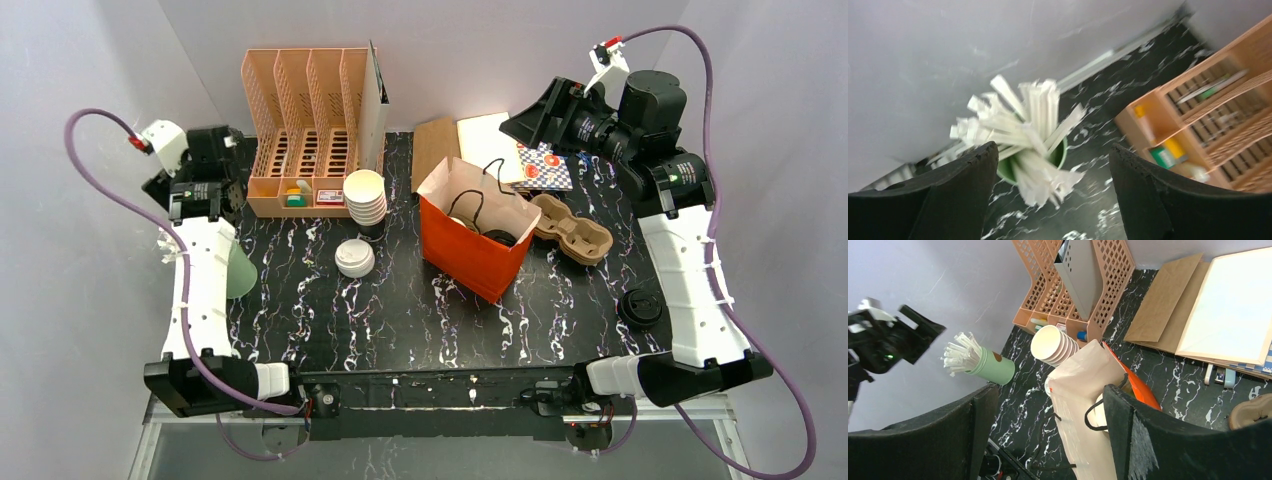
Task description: Pack the takeout coffee
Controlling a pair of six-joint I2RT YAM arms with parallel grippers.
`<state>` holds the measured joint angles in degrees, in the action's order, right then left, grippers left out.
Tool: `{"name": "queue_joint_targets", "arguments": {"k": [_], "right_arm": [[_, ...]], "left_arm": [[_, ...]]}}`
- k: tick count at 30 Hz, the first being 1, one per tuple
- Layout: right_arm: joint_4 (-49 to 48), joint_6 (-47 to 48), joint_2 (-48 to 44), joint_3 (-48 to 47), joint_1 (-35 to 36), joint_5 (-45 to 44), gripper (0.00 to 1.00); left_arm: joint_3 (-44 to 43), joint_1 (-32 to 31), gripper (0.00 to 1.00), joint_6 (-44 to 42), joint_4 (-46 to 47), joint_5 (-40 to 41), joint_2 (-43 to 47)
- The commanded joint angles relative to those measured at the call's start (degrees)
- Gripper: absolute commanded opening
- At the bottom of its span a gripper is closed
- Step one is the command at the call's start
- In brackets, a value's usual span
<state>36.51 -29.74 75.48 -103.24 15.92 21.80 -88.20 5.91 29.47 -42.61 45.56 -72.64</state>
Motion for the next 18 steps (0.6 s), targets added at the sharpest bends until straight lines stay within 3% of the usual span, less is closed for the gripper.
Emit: {"name": "queue_joint_targets", "arguments": {"k": [1, 5, 13, 18], "right_arm": [[-2.15, 0.81, 0.62, -2.08, 0.28, 1.07, 0.85], [-2.7, 1.12, 1.29, -2.6, 0.34, 1.05, 0.86], [-3.95, 1.58, 1.95, -4.04, 0.33, -0.27, 0.87], [-3.33, 1.78, 3.67, -6.72, 0.29, -0.88, 0.87]], "left_arm": [[7.56, 0.34, 0.8, 0.03, 0.83, 5.48, 3.62], [13.29, 0.33, 0.73, -1.83, 5.45, 6.82, 3.45], [18.53, 1.08, 0.75, -4.77, 11.18, 9.08, 1.04], [19.71, 2.21, 0.66, -6.25, 14.88, 8.48, -0.3]]}}
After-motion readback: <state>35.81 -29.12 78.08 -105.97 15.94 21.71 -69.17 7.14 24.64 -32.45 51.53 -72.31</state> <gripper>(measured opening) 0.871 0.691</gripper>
